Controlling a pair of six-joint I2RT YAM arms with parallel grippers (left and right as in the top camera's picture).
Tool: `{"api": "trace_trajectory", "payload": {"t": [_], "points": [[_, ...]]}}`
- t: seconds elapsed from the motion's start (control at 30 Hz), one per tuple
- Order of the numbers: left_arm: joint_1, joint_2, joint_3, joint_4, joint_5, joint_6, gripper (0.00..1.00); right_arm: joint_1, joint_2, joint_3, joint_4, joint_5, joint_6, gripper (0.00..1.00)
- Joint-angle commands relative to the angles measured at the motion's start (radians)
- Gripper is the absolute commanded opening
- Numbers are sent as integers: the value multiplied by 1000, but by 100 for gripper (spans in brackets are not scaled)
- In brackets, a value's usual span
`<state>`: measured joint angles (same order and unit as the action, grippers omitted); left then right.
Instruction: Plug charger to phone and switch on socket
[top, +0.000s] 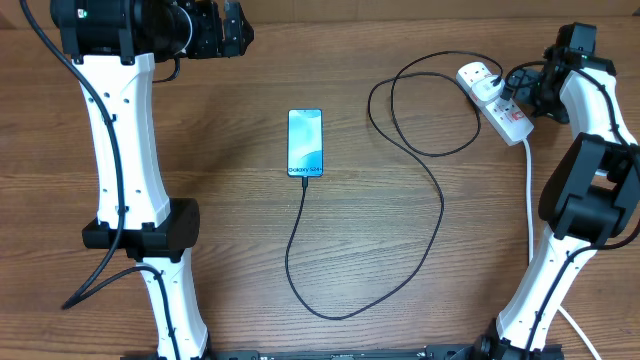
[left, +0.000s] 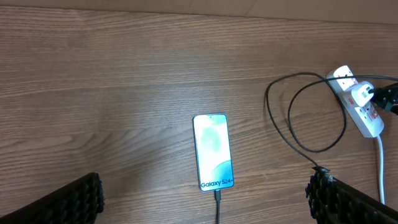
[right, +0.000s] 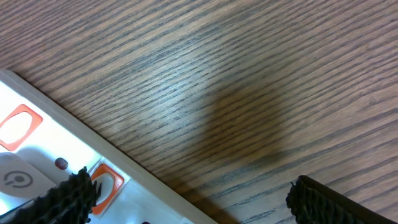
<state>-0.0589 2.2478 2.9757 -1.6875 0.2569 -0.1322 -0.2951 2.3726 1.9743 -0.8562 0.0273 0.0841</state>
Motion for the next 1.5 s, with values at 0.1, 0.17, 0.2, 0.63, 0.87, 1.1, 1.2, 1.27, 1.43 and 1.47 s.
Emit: {"api": "trace_trajectory", "payload": {"t": [0.1,0.17,0.2,0.63,0.87,1.1,1.2,1.27,1.43,1.47], "points": [[-8,6,2,-2,-5,-14,100,17,13,-36,-33,-79,-15,100],[-8,6,2,-2,-5,-14,100,17,13,-36,-39,-93,-14,100],[-8,6,2,-2,-5,-14,100,17,13,-36,-42,-93,-15,100],[-8,6,2,-2,-5,-14,100,8,-69,-9,-140,-73,20,100],[-8,6,2,-2,-5,-14,100,-6,-304,-8,-264,-74,98,100],[-8,6,2,-2,-5,-14,100,-2,-514,-9,-453,-77,181,100],[-8,6,2,-2,-5,-14,100,6,-592,-9,-533,-86,182,100],[-8,6,2,-2,-5,-14,100,16,-653,-10,-580,-86,182,100],[-8,6,2,-2,-5,-14,100,55,-790,-11,-635,-107,181,100],[-8,6,2,-2,-5,-14,100,69,-821,-11,-645,-108,178,100]]}}
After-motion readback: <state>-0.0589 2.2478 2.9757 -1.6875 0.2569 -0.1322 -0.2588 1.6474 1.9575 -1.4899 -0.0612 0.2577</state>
